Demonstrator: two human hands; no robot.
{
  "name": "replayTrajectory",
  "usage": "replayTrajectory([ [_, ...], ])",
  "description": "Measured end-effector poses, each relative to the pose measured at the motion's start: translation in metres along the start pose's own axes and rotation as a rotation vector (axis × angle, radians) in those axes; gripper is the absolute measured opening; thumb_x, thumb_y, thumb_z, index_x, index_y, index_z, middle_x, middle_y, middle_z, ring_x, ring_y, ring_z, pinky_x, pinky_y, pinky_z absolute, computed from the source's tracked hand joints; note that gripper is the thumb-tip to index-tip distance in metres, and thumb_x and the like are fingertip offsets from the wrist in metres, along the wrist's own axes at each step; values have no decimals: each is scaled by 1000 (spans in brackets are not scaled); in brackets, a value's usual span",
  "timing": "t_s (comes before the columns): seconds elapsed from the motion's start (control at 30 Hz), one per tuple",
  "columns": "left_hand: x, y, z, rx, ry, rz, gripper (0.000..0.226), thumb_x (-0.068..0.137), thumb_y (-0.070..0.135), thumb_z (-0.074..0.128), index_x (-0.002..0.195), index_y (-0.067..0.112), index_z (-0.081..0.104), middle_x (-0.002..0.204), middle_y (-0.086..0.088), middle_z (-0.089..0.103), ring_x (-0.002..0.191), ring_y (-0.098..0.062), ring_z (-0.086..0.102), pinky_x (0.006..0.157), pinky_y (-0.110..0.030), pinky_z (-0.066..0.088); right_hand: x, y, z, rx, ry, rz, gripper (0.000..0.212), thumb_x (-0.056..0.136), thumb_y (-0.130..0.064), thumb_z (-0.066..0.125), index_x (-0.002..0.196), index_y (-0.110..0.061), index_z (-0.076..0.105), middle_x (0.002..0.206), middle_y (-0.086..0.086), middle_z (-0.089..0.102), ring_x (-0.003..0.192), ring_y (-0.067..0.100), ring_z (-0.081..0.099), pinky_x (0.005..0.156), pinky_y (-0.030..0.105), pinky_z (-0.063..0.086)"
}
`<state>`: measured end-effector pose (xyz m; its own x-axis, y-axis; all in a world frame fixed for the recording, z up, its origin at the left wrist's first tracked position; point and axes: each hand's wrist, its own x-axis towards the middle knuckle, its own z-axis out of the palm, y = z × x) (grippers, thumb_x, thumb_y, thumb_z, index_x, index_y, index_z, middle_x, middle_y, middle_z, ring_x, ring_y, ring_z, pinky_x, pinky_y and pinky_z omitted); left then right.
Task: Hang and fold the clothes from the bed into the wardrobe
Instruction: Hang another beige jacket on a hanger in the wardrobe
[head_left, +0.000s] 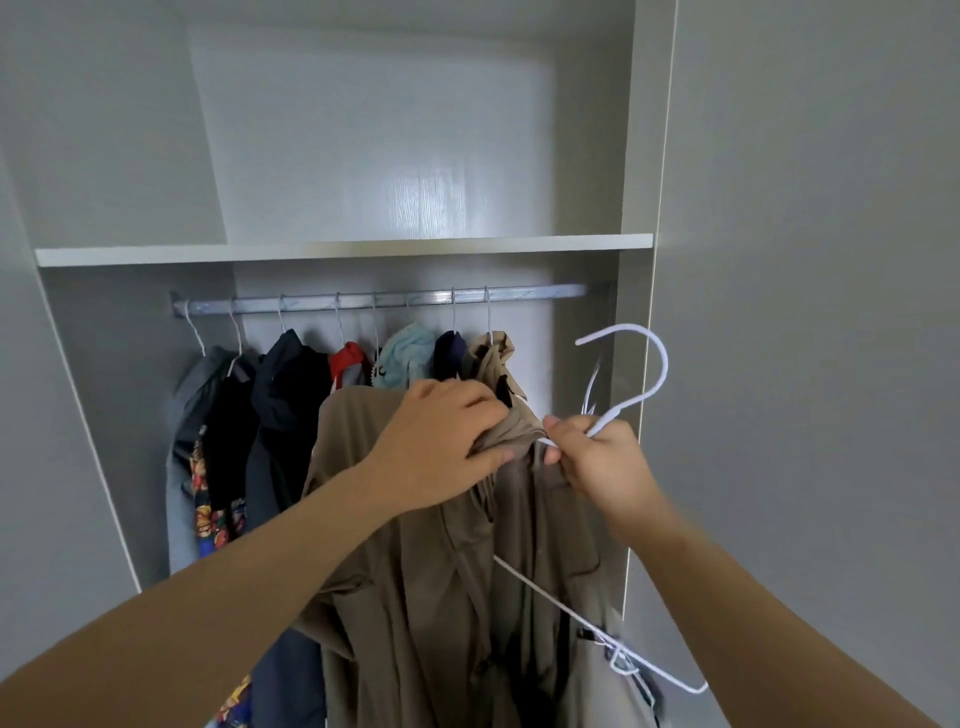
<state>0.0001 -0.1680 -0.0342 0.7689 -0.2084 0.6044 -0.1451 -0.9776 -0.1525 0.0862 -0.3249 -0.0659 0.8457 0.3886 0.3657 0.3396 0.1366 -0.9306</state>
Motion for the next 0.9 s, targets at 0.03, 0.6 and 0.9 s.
replayTrajectory([
  [0.03,2,0,2,13,3,20,28,89,43,51,98,17,56,92,10,48,88,-10,46,79,-25,24,1,-3,-2,-13,5,-12,47,92,-16,56,45,-11,55,30,-7,36,29,4,30,36,10,28],
  [0.6,48,-19,0,-367,234,-460,24,83,35,64,93,21,48,71,9,52,62,-1,46,51,-22,32,-11,41,-25,-516,339,-75,34,80,-26,65,60,-24,38,69,-6,49,73,20,50,63,28,32],
  [0.9,53,-23,-33,-556,370,-529,22,81,33,68,90,24,50,78,13,52,70,2,48,58,-16,35,-22,82,-11,-595,-71,367,37,72,-60,61,80,-25,52,83,-7,60,83,13,58,82,35,49],
])
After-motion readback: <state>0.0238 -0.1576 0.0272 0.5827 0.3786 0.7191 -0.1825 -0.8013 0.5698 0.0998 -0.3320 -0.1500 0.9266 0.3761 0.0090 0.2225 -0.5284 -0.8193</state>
